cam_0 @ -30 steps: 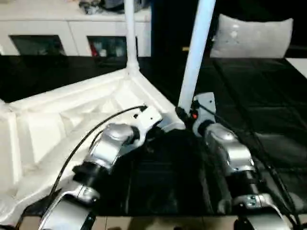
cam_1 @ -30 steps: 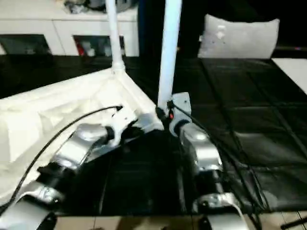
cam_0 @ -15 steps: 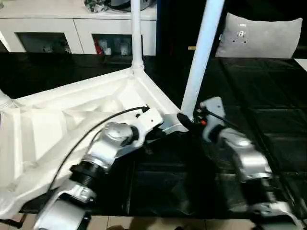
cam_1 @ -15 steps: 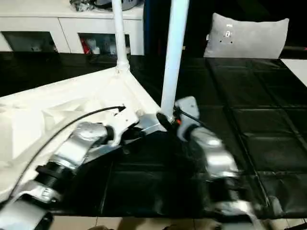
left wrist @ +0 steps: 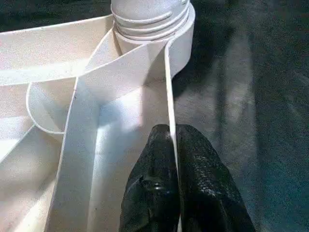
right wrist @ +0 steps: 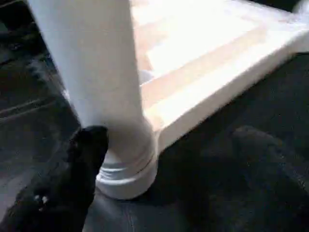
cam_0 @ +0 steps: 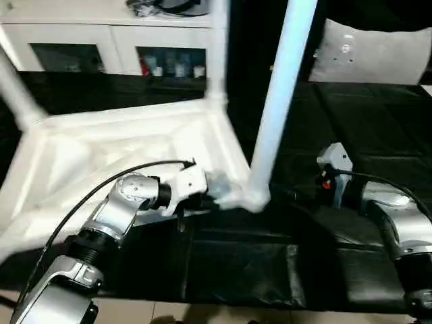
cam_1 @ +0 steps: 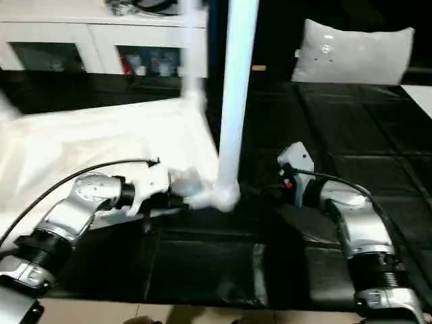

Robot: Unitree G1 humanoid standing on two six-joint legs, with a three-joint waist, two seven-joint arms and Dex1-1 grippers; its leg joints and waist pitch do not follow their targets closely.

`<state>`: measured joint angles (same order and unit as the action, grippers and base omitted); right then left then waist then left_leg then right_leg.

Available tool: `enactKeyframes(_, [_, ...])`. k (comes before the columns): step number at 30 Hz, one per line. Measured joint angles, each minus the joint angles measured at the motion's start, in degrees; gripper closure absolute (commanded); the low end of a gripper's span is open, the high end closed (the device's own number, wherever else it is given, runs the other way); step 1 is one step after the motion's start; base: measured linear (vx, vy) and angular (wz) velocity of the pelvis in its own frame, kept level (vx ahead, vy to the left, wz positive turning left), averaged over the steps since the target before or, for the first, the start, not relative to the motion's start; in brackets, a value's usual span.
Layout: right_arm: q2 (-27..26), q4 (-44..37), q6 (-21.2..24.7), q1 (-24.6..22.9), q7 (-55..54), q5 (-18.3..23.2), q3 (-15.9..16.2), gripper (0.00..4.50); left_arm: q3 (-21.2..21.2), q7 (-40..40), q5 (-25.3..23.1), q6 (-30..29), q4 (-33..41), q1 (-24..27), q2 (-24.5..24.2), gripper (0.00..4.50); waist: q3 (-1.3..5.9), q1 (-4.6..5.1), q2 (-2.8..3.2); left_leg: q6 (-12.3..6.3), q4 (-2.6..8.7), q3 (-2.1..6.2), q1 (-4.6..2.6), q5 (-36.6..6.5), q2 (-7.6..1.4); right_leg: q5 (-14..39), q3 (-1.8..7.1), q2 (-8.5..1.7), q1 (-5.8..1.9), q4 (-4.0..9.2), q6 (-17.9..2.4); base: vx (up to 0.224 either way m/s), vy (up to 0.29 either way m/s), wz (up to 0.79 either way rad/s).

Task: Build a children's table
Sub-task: Rotate leg to tighten

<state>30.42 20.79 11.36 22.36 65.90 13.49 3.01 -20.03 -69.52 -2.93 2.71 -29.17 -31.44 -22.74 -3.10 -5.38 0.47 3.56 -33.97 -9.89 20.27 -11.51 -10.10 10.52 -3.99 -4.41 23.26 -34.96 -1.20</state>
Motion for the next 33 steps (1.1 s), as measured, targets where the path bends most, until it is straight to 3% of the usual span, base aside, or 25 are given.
enactKeyframes(6, [0.9, -2.1, 2.1, 0.0, 8.7, 2.0, 3.9, 0.73, -1.2, -4.3, 1.1, 2.7, -0.4, 0.0, -0.6, 4.50, -0.02, -0.64, -0.16, -0.02, -0.02, 0.00, 0.02, 0.0, -0.04, 0.0, -0.02, 0.00, 0.00, -0.03, 0.0, 0.000, 0.000, 0.00])
enactKeyframes(14, [-0.4, -1.9, 2.6, 0.1, 11.0, 2.4, 5.7, 1.30, -2.3, -7.0, 2.0, 2.8, 0.2, 0.1, -0.7, 4.50, 0.02, -1.43, -0.25, 0.05, -0.05, -0.02, 0.03, -0.1, -0.05, 0.0, -0.02, -0.01, -0.01, -0.03, 0.0, 0.000, 0.000, 0.00])
enactKeyframes(23, [-0.4, -2.0, 4.8, 0.0, 12.8, 3.2, 6.1, 2.11, -2.2, -7.4, 2.3, 2.7, 0.4, 0.3, -0.9, 4.50, 0.03, -1.40, -0.25, 0.05, -0.05, -0.02, 0.03, -0.1, -0.05, 0.0, -0.03, -0.01, -0.01, -0.03, 0.0, 0.000, 0.000, 0.00])
enactKeyframes(29, [-0.7, -4.5, 6.3, -1.6, 11.2, 3.9, 5.4, 2.38, -1.6, -7.4, 3.2, 0.8, 1.4, 0.8, -0.6, 4.50, 0.03, -1.30, -0.24, 0.14, -0.05, -0.02, 0.00, -0.1, -0.05, 0.0, -0.02, -0.01, -0.05, -0.05, 0.0, 0.000, 0.000, 0.00])
enactKeyframes(32, [-4.2, -5.7, 7.9, -2.2, 4.3, 2.5, 4.1, 2.39, -0.2, -4.5, 2.9, -3.6, 1.2, 0.8, 0.0, 4.50, 0.04, -0.93, -0.22, 0.21, -0.02, -0.03, -0.11, -0.1, -0.05, 0.0, -0.01, 0.00, -0.27, -0.08, 0.0, 0.000, 0.000, 0.00])
enactKeyframes(33, [-7.8, -5.5, 8.8, -2.0, -2.3, 1.5, 2.6, 2.40, 1.3, -1.2, 2.4, -6.8, 0.6, 0.7, 1.1, 4.50, 0.04, -0.29, -0.23, 0.32, -0.02, -0.03, -0.21, 0.0, -0.05, 0.1, -0.01, 0.01, -0.30, -0.10, 0.3, 0.000, 0.000, 0.00])
